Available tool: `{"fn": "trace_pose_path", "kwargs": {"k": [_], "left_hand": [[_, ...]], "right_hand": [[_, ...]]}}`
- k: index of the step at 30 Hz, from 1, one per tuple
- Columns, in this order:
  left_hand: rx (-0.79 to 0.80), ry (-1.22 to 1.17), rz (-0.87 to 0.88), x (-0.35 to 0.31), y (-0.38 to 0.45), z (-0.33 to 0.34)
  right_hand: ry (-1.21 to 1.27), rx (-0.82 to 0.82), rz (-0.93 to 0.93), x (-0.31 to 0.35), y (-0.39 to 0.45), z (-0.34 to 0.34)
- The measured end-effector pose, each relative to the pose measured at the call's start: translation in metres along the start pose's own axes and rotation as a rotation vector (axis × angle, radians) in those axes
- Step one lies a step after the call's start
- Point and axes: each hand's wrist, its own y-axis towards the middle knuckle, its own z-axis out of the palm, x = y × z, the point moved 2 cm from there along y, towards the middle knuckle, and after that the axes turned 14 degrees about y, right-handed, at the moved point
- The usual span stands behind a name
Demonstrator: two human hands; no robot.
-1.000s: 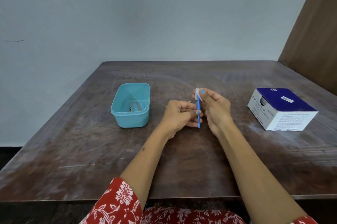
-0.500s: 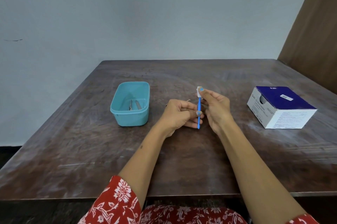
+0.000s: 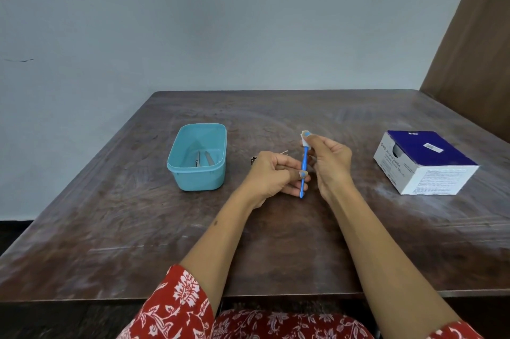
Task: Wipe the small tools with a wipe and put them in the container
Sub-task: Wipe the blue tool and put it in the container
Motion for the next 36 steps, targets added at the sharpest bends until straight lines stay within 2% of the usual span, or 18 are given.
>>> {"fn": "trace_pose_path", "kwargs": {"k": [6,12,19,24,28,30,34,36], "left_hand": [[-0.065,-0.005,0.015,0.000,0.001,0.000],[0.034,-0.012,-0.003,0.000,0.000,0.000],[-0.023,-0.035,0.006,-0.001,0.000,-0.003],[0.045,-0.005,-0.011,-0.002,-0.002,-0.002],[-0.064,-0.050,0.010,-0.002,0.000,-0.005],[-0.116,-0.060,0.025,-0.002,0.001,-0.005],[-0.187,-0.032,0.047,-0.003,0.001,-0.008],[-0.203,-0.019,0.043,-0.003,0.002,-0.009]], "right_hand": [[0.017,0.031,0.038,0.000,-0.003,0.001],[0.059,-0.016,-0.013,0.001,0.000,-0.001],[0.054,0.060,0.022,0.000,-0.002,0.001],[0.109,-0.020,-0.016,0.000,0.001,-0.003],[0.188,-0.074,-0.052,0.002,0.005,-0.007],[0.128,-0.015,-0.037,0.000,0.004,-0.005],[-0.031,0.208,0.035,-0.005,-0.004,0.004],[-0.055,0.244,0.046,-0.005,-0.004,0.004]]}}
